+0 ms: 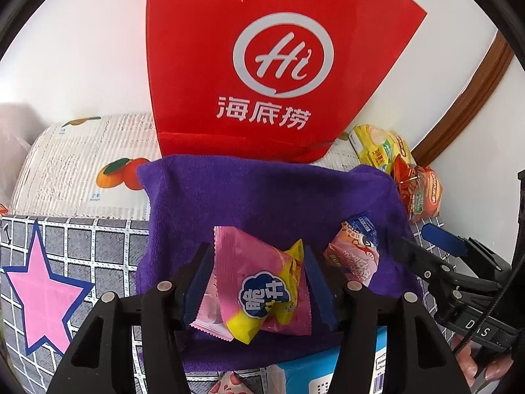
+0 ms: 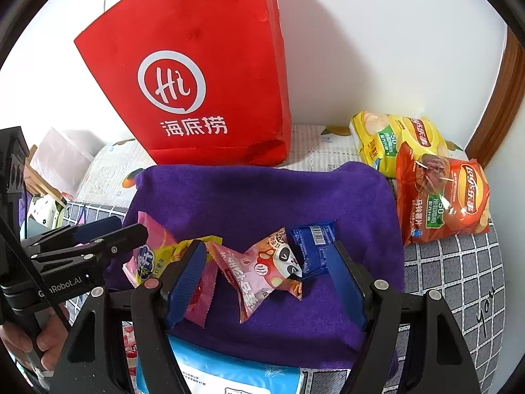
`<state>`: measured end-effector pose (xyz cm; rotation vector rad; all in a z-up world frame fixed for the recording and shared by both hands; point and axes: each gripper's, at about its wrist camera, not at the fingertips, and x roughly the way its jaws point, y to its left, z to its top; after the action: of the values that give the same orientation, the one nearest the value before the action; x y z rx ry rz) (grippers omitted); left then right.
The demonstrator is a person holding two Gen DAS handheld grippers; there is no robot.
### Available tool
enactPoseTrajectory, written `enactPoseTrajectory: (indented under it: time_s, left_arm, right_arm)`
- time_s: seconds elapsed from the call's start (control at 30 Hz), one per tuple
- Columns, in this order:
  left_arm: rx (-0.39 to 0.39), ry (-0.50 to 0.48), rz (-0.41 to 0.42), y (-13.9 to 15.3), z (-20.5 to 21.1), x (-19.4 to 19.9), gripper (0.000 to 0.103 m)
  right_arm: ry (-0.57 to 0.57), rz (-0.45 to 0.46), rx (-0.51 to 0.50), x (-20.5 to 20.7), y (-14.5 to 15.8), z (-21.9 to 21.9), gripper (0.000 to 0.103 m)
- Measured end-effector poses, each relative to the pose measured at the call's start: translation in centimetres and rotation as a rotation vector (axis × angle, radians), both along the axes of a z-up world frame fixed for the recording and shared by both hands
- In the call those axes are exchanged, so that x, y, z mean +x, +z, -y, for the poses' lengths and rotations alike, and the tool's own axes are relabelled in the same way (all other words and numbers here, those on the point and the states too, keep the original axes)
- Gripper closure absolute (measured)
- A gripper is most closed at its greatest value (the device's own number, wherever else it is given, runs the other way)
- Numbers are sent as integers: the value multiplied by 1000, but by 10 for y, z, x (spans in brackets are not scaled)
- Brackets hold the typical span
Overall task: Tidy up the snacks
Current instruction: 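Lower both bags onto the purple towel and open both tools, then move both tools back toward the snacks beside the blue box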
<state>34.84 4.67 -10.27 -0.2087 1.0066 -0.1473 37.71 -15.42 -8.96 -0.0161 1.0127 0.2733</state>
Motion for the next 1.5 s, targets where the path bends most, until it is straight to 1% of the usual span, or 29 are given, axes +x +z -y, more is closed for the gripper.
enactPoseTrajectory:
  time_s: [0.13, 0.3, 0.43, 0.57, 0.67, 0.77, 0.9, 1.0, 1.1, 1.17, 1.23, 1.3, 1.33, 1.43, 1.5]
  left_arm:
    - [5, -1, 35, 9, 1, -5, 45]
    - [4, -13, 60, 20, 4, -10, 45]
    - [13, -8, 75, 30, 4, -16, 45]
    - [7, 9, 103, 43, -1, -23, 45]
    - [0, 15, 116, 50, -3, -29, 45]
    - [12, -7, 130, 56, 2, -35, 45]
    - [17, -26, 164, 70, 7, -48, 45]
    - [37, -41, 200, 82, 15, -63, 45]
    - [57, -49, 196, 87, 21, -80, 45]
    - [42, -66, 183, 85, 22, -93, 45]
    - [48, -74, 180, 81, 22, -111, 45]
    - [59, -69, 175, 73, 20, -125, 45]
    - [57, -66, 167, 68, 17, -132, 45]
    - [54, -63, 142, 53, 10, -149, 45]
    - [58, -53, 125, 42, 5, -158, 45]
  right_arm:
    - [0, 11, -1, -3, 2, 0, 28]
    - [-10, 47, -15, -10, 13, -2, 28]
    - [9, 69, 22, -19, 25, -8, 28]
    - [7, 141, -1, -36, 44, -16, 28]
    - [4, 164, -15, -54, 50, -18, 28]
    - [-1, 174, -44, -73, 55, -13, 28]
    - [-73, 225, -95, -109, 68, 7, 28]
    - [-95, 236, -93, -135, 77, 22, 28]
    - [-118, 247, -68, -167, 82, 39, 28]
    - [-131, 230, -32, -185, 77, 49, 28]
    - [-146, 204, 0, -199, 66, 56, 28]
    - [-153, 159, 25, -209, 48, 60, 28]
    - [-155, 128, 28, -215, 33, 61, 28]
    - [-172, 54, 13, -224, 2, 63, 29]
    - [-201, -24, 30, -232, -23, 69, 34]
